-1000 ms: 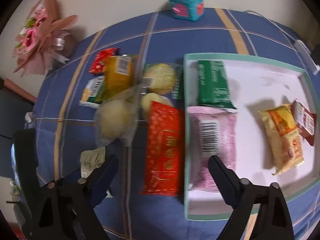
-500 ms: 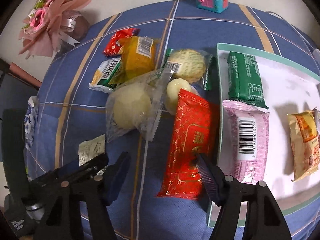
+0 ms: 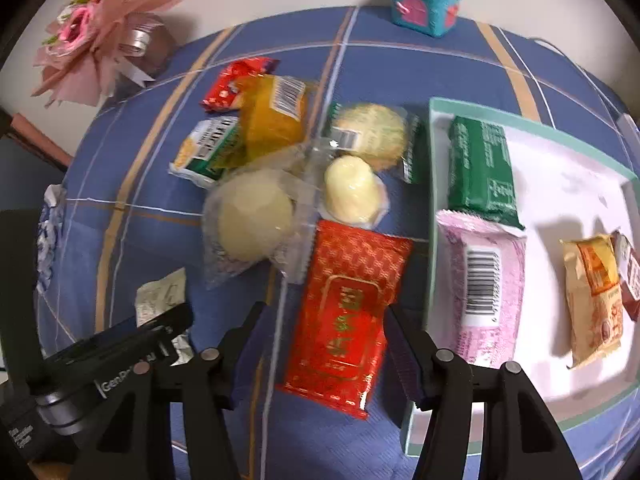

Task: Organize snacks
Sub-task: 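Grasp the red gold-printed cake pack with the right tool while the left tool holds the white packet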

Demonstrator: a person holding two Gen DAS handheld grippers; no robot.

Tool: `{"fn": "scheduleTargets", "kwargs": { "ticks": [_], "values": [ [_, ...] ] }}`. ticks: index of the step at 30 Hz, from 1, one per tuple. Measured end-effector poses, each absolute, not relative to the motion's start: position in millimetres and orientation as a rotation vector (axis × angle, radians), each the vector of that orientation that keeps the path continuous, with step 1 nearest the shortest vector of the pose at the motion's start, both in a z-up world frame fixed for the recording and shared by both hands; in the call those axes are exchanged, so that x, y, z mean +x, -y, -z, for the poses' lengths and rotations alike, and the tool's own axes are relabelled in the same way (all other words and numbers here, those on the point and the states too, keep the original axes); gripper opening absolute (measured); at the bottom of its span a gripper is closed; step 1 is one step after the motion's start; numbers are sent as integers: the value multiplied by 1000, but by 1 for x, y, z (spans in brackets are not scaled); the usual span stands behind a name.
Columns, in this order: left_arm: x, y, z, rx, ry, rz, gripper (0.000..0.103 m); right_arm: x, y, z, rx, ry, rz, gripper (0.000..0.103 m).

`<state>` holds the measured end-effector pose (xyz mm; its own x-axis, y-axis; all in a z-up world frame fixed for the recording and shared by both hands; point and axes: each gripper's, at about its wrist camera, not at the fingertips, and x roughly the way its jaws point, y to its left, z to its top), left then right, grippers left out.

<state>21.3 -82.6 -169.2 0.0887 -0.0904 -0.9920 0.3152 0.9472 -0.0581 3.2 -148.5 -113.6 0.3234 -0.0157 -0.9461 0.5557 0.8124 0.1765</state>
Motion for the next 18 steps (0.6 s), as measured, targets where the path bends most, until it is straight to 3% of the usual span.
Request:
{"fn": "scheduleTargets", "kwargs": {
  "ticks": [8,18],
  "values": [
    [21,86,144,206,-1456,325,64,7,139,122,505,-1216,378,61],
    [23,88,150,210,-1456,324,65,11,133,126,475,-1244,425,58]
  ]
}}
